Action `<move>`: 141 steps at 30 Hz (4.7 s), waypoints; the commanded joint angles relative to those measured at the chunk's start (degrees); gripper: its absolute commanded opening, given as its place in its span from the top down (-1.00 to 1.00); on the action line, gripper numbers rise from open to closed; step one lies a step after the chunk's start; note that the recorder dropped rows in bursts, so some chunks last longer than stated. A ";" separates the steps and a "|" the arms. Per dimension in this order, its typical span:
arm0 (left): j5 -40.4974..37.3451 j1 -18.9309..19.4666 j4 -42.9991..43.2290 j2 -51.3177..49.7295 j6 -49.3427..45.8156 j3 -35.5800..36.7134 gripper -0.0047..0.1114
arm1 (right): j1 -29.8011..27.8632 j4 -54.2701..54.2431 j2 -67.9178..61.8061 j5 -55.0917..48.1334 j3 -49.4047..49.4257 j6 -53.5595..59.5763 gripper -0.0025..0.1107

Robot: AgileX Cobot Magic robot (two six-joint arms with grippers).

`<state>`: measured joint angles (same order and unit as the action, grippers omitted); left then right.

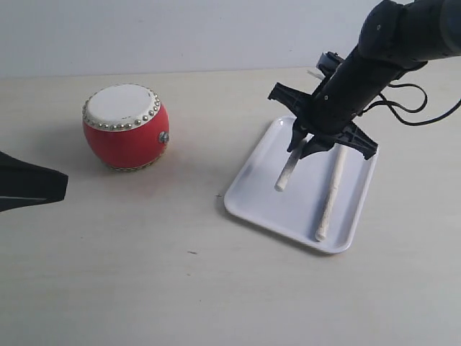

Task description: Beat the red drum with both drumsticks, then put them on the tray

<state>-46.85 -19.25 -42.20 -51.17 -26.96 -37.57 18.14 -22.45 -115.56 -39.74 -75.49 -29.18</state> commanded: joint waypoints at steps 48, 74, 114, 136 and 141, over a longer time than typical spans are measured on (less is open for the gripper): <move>-0.36 -0.05 0.08 0.52 0.39 0.08 0.92 | 1.87 -4.54 -3.92 0.65 -0.30 0.50 0.22; 8.45 -0.05 22.07 4.49 15.69 0.08 0.92 | 1.87 3.99 41.82 4.63 13.79 24.59 0.54; 8.30 -0.05 22.18 8.00 15.25 0.08 0.92 | 1.87 7.98 89.11 7.51 31.43 27.50 0.96; 8.30 10.89 23.63 36.02 15.25 0.08 0.92 | 1.87 7.98 89.09 7.51 31.43 27.57 0.96; 8.30 14.27 24.78 43.56 15.11 0.08 0.92 | 1.87 7.98 89.09 7.51 31.43 27.57 0.96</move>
<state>-38.91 -6.29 -18.35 -10.96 -11.68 -37.53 20.01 -14.86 -26.68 -32.36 -44.44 -2.07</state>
